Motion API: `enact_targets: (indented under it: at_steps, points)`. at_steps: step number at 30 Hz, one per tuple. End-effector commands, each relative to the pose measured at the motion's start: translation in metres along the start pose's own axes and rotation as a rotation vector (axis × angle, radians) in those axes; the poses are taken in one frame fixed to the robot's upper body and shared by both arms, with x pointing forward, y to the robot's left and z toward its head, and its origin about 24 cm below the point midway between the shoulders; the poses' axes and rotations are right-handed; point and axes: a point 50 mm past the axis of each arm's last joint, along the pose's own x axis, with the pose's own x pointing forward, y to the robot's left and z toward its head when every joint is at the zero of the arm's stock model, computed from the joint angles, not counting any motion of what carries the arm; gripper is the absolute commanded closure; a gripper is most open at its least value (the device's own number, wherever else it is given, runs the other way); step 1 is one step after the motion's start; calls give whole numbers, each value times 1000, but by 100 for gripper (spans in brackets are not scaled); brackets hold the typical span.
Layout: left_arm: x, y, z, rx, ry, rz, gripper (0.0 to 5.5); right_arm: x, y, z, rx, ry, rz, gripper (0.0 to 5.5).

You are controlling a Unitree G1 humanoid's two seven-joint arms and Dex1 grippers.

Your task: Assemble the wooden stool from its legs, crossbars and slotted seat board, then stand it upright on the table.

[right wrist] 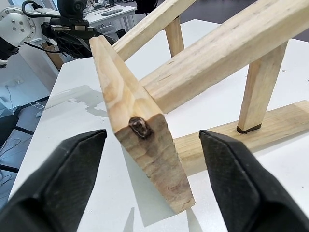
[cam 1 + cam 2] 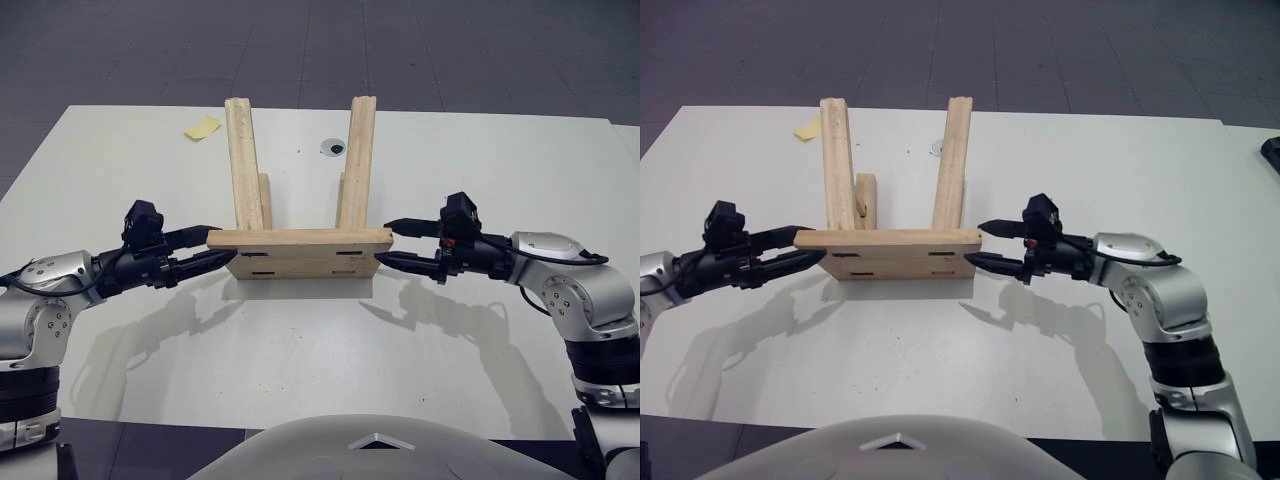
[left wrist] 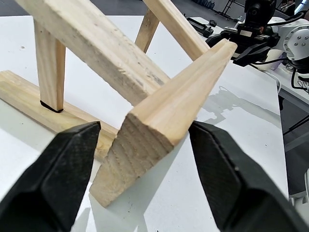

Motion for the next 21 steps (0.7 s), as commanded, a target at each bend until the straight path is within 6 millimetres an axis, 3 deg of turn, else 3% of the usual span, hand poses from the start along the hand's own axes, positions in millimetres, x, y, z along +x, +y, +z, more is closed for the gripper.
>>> enact_targets:
  at_steps: [1,6,11,14,17,21]
  points:
    - [1,2,1,0,0,7,286,3,-2,5,-30,-9,-14,262]
    - [-2,-2,8,3,-28,-13,320,2,10,6,-39,64,54,339]
    - [0,-4,18,-6,-69,-66,320,3,15,14,96,83,79,377]
    - [4,-13,33,-47,-152,-150,320,4,19,42,257,-3,130,378]
    - [23,-26,59,-84,-198,-227,330,5,22,70,362,-61,214,378]
    - [58,-30,98,-213,-234,-254,333,25,21,92,497,-203,187,378]
